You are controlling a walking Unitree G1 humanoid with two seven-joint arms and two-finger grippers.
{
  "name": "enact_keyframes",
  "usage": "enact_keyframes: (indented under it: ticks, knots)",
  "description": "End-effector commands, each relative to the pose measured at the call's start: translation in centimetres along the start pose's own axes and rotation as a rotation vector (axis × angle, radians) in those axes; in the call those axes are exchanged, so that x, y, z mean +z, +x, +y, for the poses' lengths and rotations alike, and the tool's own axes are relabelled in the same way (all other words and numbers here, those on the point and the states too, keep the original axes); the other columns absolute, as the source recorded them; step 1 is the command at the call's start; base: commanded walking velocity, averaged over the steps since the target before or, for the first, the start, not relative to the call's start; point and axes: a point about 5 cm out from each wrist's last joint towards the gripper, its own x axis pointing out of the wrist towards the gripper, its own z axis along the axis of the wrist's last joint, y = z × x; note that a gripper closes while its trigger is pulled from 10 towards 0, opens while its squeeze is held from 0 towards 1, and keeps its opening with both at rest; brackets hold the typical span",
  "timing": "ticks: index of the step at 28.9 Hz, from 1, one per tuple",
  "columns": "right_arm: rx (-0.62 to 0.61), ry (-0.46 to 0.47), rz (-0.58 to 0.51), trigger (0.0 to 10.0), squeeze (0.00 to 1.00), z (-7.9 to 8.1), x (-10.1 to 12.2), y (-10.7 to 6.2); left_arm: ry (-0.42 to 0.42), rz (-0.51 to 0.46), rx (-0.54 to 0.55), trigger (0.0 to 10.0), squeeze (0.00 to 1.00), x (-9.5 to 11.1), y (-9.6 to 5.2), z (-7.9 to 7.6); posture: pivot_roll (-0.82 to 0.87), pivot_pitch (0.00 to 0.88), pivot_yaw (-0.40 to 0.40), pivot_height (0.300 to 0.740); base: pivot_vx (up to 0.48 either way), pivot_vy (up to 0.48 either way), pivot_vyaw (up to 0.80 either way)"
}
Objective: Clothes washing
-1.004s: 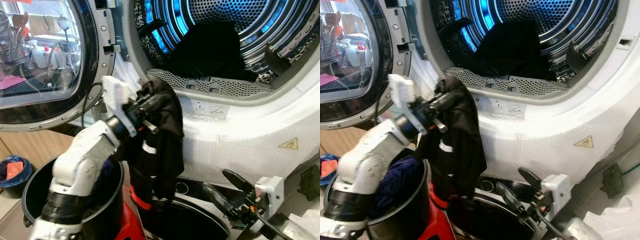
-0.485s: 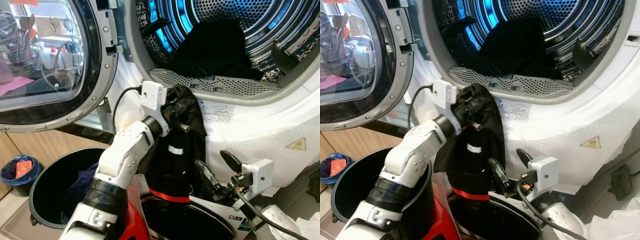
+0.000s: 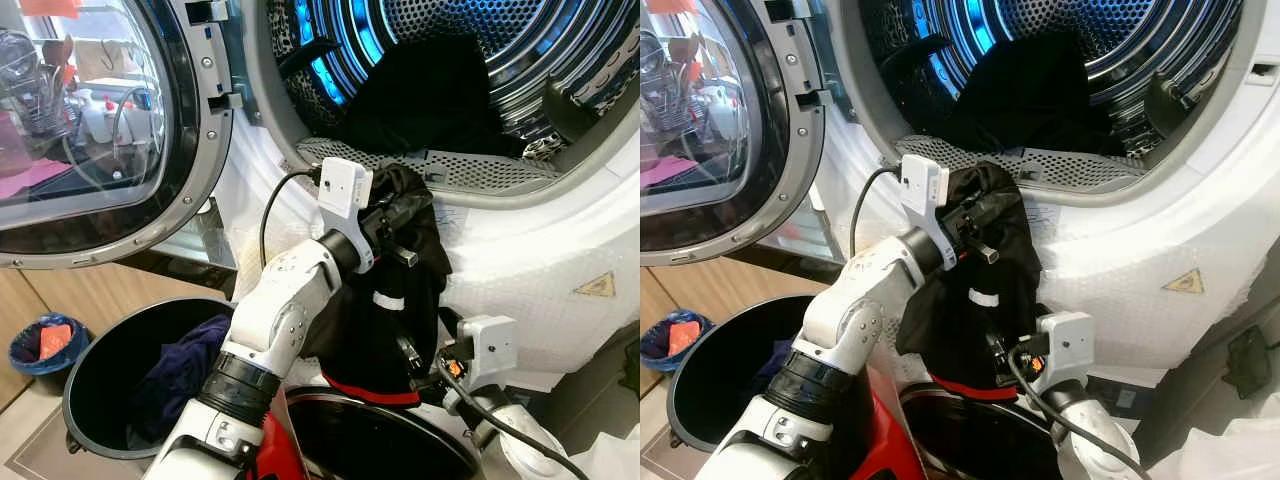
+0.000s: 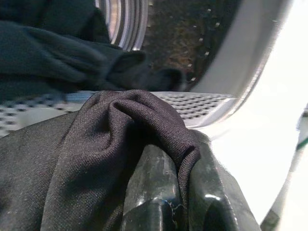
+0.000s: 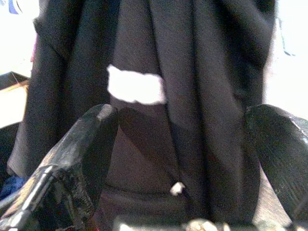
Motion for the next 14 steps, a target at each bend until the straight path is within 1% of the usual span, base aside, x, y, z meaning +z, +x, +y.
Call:
enact_keyframes:
  ticks: [1, 4, 6, 8, 10, 12, 13, 14]
  knots:
    - [0.018, 0.001, -0.017, 10.0, 0.00, 0.7, 0.3, 0.6, 0.028, -0.049, -0.072, 10.0, 0.00, 1.4, 1.0, -1.3, -0.07, 0.000, 0.055, 0.740, 0.000, 0.000, 0.00]
    - [0.031, 0.013, -0.030, 10.0, 0.00, 1.1, 0.5, 0.8, 0.020, -0.054, -0.083, 10.0, 0.00, 1.3, 1.2, -1.6, -0.07, 0.000, 0.056, 0.740, 0.000, 0.000, 0.00]
    - [0.057, 0.046, -0.050, 10.0, 0.00, 1.7, 0.8, 1.1, 0.007, -0.055, -0.090, 10.0, 0.00, 1.3, 1.4, -1.9, -0.07, 0.000, 0.056, 0.740, 0.000, 0.000, 0.00]
    - [0.077, 0.046, -0.053, 10.0, 0.00, 2.2, 0.9, 1.2, 0.011, -0.061, -0.097, 10.0, 0.00, 1.3, 1.5, -2.2, -0.07, 0.000, 0.055, 0.740, 0.000, 0.000, 0.00]
    - [0.083, 0.053, -0.052, 10.0, 0.00, 2.4, 0.9, 1.2, 0.011, -0.062, -0.098, 10.0, 0.00, 1.3, 1.5, -2.2, -0.07, 0.000, 0.055, 0.740, 0.000, 0.000, 0.00]
    - [0.110, 0.091, -0.051, 10.0, 0.00, 2.7, 0.9, 1.3, 0.005, -0.067, -0.102, 10.0, 0.00, 1.4, 1.7, -2.4, -0.06, 0.000, 0.055, 0.740, 0.000, 0.000, 0.00]
    - [0.121, 0.106, -0.052, 4.6, 0.00, 2.8, 0.9, 1.3, 0.003, -0.069, -0.104, 10.0, 0.00, 1.4, 1.7, -2.5, -0.06, 0.000, 0.055, 0.740, 0.000, 0.000, 0.00]
    - [0.133, 0.126, -0.051, 0.9, 0.00, 3.0, 0.9, 1.3, 0.002, -0.071, -0.106, 10.0, 0.00, 1.4, 1.8, -2.6, -0.06, 0.000, 0.055, 0.740, 0.000, 0.000, 0.00]
